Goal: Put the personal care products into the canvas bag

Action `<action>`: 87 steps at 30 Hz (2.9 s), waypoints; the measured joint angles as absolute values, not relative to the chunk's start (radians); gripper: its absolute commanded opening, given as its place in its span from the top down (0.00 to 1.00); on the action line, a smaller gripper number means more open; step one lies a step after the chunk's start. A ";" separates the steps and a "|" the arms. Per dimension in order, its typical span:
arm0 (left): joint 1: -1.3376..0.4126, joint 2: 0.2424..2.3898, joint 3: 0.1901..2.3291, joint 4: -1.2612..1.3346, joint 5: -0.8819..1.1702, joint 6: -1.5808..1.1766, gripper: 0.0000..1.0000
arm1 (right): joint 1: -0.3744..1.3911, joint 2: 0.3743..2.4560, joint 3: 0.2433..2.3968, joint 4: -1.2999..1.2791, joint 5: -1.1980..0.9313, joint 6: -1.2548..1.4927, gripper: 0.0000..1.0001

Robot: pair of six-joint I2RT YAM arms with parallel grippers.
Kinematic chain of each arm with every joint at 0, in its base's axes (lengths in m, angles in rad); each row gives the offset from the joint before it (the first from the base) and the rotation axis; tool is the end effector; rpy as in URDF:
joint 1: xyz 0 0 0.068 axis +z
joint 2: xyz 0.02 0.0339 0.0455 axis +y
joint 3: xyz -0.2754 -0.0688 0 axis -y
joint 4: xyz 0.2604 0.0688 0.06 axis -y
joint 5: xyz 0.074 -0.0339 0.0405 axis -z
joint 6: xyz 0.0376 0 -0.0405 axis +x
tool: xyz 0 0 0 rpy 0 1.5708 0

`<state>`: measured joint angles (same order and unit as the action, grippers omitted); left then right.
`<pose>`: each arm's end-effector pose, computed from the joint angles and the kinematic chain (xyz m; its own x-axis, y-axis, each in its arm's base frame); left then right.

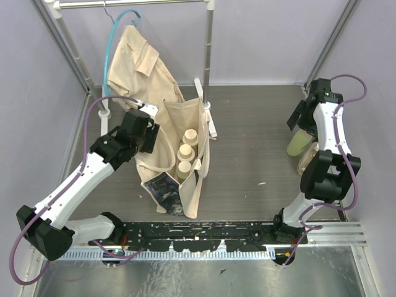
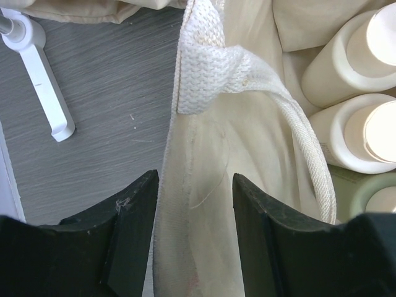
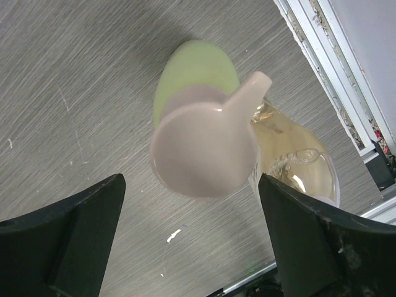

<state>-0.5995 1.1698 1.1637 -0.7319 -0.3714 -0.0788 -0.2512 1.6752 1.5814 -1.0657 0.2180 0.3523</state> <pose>0.2173 -0.1320 0.3521 -0.5777 0.3060 -0.7567 0.2594 0.9478 0.1852 0.3446 -0.0968 0.3213 -0.7207 0.5327 -0.4436 0.6127 0.7888 -0.0481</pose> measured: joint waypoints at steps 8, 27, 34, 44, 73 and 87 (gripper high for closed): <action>-0.599 1.172 1.163 -0.730 -0.361 -0.079 0.42 | -0.258 1.762 1.588 -1.045 0.237 0.350 0.10; -0.599 1.230 1.171 -0.730 -0.362 -0.079 0.42 | -0.260 1.877 1.662 -1.018 0.271 0.295 0.19; -0.599 1.247 1.189 -0.730 -0.362 -0.078 0.42 | -0.260 1.877 1.659 -1.017 0.269 0.277 0.41; -0.599 1.253 1.190 -0.730 -0.363 -0.078 0.42 | -0.268 1.877 1.659 -1.013 0.239 0.262 0.93; -0.599 1.284 1.220 -0.714 -0.365 -0.064 0.43 | 0.152 1.881 2.358 -1.128 -0.302 0.138 0.99; -0.599 1.259 1.199 -0.692 -0.349 -0.063 0.43 | 0.305 1.736 2.358 -1.098 -0.500 0.171 0.99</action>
